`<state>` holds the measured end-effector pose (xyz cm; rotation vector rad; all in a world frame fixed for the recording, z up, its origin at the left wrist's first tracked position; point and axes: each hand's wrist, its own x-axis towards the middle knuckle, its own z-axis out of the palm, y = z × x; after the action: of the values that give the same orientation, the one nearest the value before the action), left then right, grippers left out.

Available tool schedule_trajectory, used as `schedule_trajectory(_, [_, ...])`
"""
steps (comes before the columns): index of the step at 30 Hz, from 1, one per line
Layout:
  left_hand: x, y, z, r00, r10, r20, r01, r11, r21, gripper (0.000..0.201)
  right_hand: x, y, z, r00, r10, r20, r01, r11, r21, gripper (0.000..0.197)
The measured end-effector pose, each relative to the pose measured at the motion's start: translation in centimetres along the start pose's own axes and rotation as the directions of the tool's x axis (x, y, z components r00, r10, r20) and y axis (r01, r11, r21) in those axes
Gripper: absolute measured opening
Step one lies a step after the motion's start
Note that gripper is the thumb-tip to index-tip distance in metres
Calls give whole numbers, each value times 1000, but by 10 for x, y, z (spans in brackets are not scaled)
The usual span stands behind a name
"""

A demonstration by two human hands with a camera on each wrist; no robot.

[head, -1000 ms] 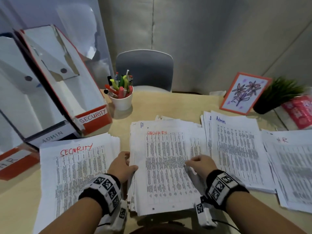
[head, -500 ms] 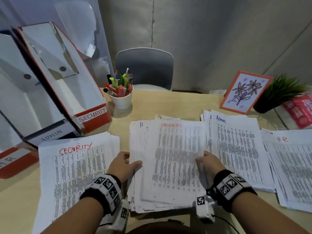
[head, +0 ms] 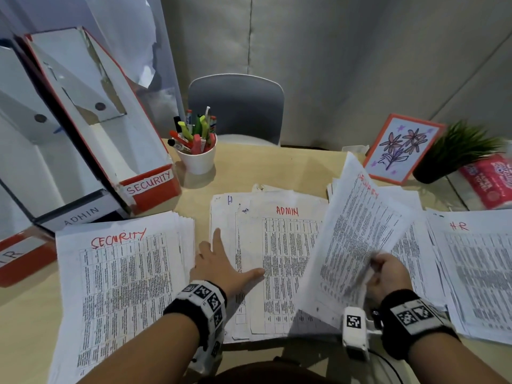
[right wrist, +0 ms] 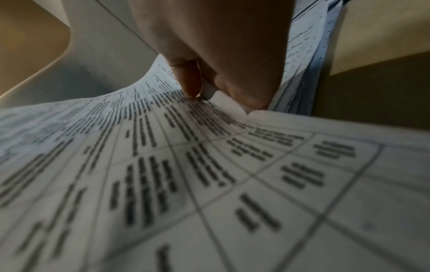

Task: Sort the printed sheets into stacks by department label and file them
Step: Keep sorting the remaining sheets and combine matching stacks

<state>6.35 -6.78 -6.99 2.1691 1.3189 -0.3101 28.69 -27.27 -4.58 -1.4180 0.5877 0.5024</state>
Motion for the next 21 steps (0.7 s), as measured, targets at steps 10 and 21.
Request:
schedule_trajectory(10, [12,-15,-6,1000,1,12,2,976,-217,122,-7,1,-8,996,82,37,-84,994,71,30])
schedule_trajectory(21, [21,-55,-21,992,-119,-46,79,858,-507,44,1,4,-2,993,103,55,-102,995,-5,29])
